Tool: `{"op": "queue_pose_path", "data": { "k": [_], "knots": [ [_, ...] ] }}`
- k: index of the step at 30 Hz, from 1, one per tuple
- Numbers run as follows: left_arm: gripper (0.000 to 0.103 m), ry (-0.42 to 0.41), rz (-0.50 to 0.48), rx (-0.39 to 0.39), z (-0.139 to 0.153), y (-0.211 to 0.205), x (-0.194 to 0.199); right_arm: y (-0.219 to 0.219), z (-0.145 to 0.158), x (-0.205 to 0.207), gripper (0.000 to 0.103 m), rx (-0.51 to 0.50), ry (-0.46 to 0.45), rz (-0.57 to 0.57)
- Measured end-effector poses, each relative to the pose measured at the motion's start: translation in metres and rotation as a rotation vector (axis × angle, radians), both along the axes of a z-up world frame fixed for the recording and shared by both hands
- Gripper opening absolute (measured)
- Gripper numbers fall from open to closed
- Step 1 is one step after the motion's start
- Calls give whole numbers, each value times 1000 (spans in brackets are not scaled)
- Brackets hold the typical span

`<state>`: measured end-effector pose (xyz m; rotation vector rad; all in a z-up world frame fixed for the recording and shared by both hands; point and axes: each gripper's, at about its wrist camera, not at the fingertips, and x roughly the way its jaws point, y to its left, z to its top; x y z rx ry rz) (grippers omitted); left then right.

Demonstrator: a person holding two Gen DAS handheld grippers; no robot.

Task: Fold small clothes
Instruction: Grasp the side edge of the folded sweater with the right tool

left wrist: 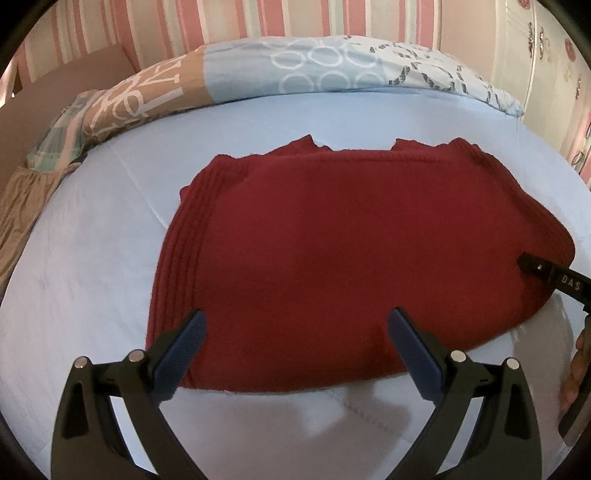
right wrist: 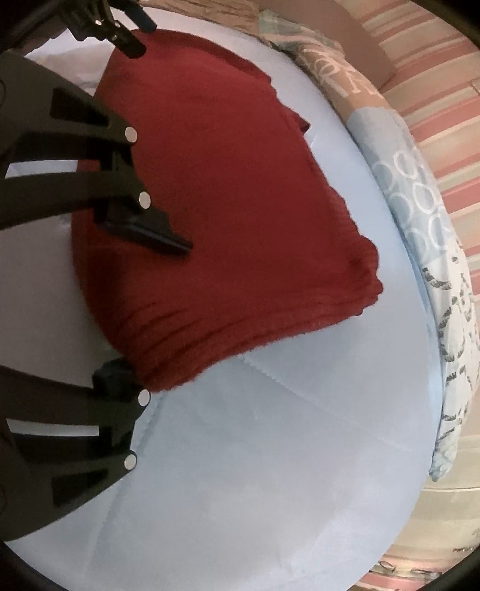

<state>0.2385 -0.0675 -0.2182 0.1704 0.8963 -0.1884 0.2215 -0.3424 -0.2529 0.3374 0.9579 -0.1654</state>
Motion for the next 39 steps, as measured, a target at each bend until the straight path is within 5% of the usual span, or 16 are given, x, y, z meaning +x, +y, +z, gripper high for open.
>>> {"op": "queue_pose_path", "data": {
  "k": [2,7,9,10,12,16,20,26,39],
  "knots": [
    [99,-1,0,-3,1,-1,1,1,-3,4,68,16,15,12],
    [99,-9,-10,-1,3,-7,0,3,-7,13,76,19,44,22],
    [99,-11,-15,2,4,-9,0,5,-3,14,63,12,29,32],
    [99,-14,-17,7,4,-10,0,6,-3,13,45,14,26,42],
    [99,-18,-18,12,4,-11,0,12,0,12,30,4,22,63],
    [99,-20,-11,12,6,-10,0,36,11,5,25,-160,-34,106],
    [99,-15,-5,3,6,-7,4,78,21,-11,24,-472,-118,179],
    [99,-1,18,-19,1,-1,12,98,19,-14,24,-612,-142,234],
    [99,67,-6,-35,-26,-15,27,78,18,-12,24,-462,-117,179]
  ]
}}
